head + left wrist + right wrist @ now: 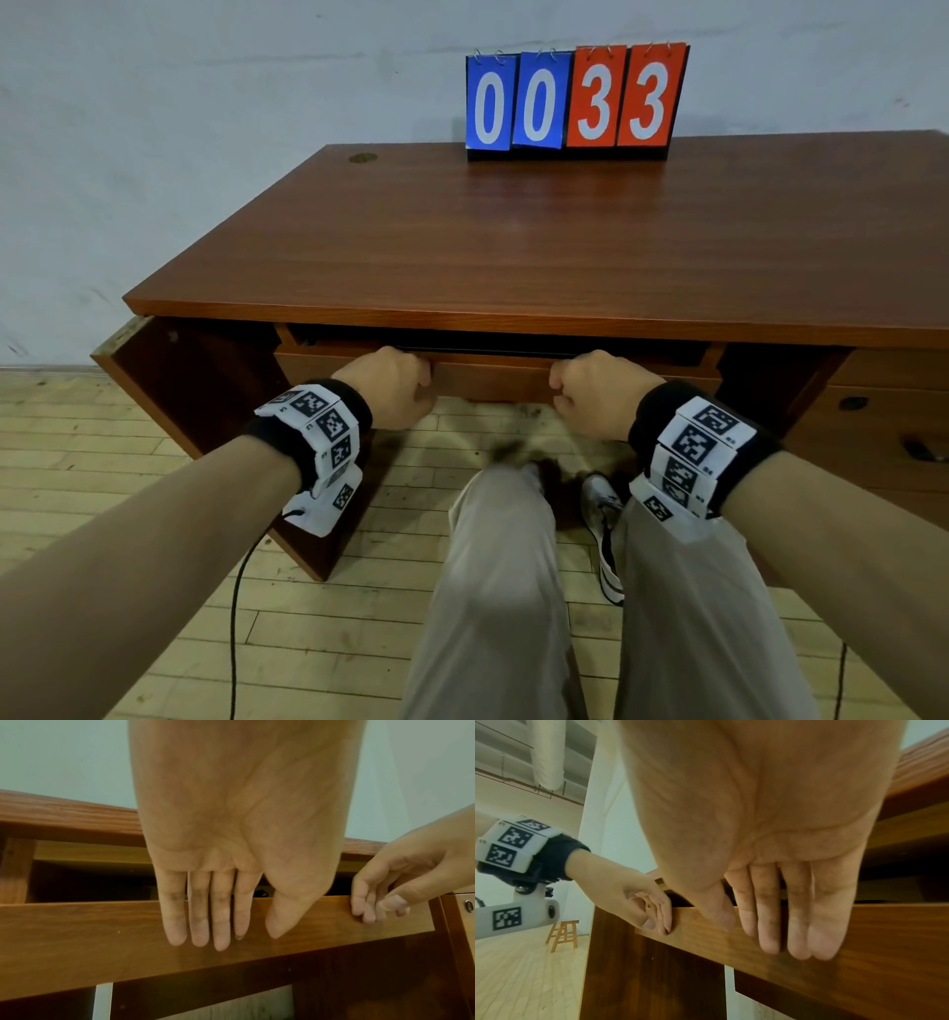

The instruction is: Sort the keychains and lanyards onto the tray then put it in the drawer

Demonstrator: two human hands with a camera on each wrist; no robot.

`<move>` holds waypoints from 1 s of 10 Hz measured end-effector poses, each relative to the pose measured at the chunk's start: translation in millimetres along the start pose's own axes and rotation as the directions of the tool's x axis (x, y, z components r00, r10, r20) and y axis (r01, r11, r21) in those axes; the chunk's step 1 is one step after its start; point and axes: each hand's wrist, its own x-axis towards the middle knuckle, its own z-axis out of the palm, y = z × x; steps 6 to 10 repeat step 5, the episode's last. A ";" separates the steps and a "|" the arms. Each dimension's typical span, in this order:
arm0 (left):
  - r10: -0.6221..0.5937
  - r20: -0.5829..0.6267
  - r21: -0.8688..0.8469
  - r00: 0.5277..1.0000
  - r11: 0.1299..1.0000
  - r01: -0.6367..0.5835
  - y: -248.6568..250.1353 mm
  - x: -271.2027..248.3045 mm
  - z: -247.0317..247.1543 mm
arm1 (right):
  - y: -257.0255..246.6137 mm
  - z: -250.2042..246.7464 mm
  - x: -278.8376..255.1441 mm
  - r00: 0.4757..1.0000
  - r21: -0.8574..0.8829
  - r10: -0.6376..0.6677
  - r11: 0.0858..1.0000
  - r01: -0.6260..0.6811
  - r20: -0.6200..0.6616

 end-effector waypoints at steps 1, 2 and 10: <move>0.006 -0.071 -0.039 0.997 0.999 -0.009 -4.2 2.2 8.1 | 3.7 4.3 0.6 1.000 0.023 -0.001 1.000 0.002 -0.021; 0.026 -0.099 -0.058 0.995 0.998 -0.032 -4.5 3.0 11.0 | 5.6 7.5 2.5 0.998 0.026 -0.020 0.999 0.022 -0.061; 0.033 -0.167 -0.362 0.985 0.928 -0.093 21.0 -16.6 -1.0 | 8.5 -6.2 -19.0 0.999 0.209 0.000 0.978 0.008 -0.041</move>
